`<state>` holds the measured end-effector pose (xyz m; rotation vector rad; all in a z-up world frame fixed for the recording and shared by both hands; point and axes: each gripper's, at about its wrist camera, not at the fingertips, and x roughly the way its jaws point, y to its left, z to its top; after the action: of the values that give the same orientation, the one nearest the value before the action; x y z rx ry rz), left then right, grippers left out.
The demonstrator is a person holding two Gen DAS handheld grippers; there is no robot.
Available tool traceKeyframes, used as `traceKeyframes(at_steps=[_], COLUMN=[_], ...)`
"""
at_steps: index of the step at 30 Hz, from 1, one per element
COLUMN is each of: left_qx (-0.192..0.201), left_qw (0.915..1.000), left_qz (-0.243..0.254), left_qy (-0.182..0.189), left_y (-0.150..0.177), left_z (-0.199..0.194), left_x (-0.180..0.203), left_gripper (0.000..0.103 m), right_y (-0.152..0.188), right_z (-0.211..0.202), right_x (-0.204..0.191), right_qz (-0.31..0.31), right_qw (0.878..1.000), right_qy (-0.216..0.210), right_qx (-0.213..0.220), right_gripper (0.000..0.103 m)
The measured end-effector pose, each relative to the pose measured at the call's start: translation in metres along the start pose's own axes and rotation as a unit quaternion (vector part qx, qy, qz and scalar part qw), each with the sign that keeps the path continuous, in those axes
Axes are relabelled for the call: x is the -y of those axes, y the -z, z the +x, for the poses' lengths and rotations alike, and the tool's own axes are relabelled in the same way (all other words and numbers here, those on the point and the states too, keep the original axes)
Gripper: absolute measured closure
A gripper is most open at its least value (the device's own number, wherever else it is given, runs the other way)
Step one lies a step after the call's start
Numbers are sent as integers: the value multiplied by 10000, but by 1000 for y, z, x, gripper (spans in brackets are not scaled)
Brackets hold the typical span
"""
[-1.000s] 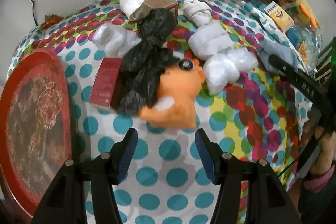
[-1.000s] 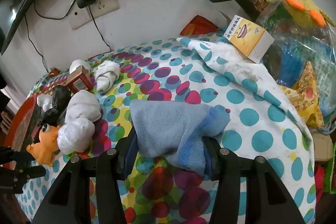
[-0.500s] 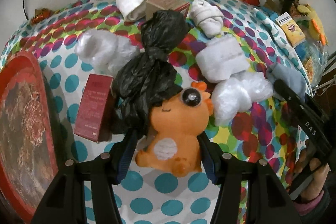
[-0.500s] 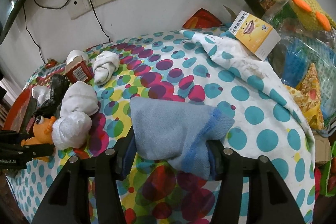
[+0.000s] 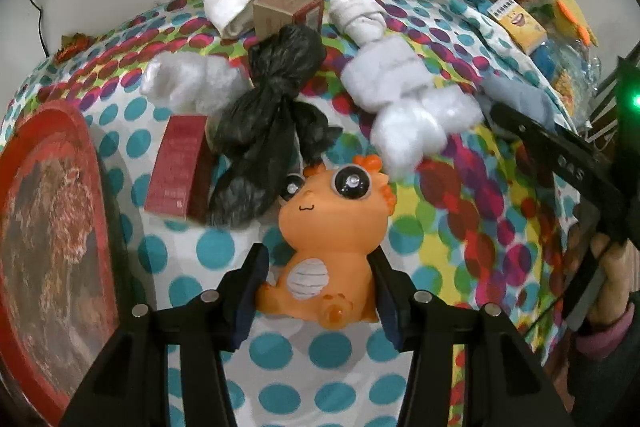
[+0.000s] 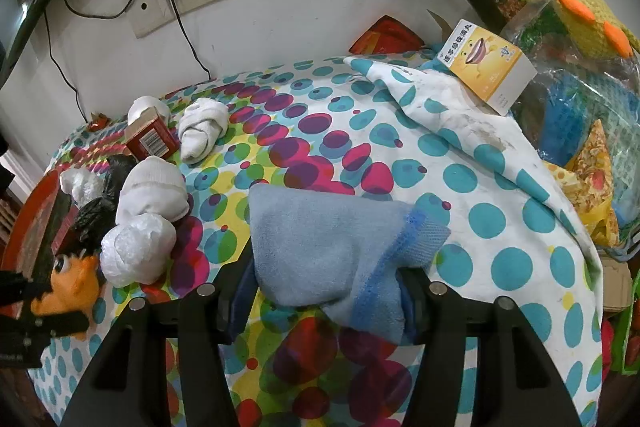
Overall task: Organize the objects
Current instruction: 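Grasp the orange toy figure with the left tool and lift it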
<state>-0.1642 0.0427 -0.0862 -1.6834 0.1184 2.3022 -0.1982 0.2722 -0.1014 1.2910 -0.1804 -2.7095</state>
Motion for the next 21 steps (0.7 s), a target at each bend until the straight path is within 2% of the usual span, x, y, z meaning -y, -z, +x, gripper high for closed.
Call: traceKeyframes(at_steps=[4,8,13,21], left_qx=[-33,-7,-21,117], left_qw=[10000,9998,10000,9996], left_qz=[-3,150,74,45], left_qy=[79,-121,-54,-250], left_y=[15,28,38,48], left_z=[-5,-9,-14,-26], left_x=[3,10,8,5], left_gripper=[52,52,52,52], right_y=[0,0,0,1], right_z=[0,1,1,3], right_x=[0,0,-1,-1], right_qz=[-11,-15,-16,-53], right_qw=[10000,10000,10000,10000], right_qy=[11,18,15,64], right_qx=[-3,-5,-8,-17], right_gripper=[47,47,47,47])
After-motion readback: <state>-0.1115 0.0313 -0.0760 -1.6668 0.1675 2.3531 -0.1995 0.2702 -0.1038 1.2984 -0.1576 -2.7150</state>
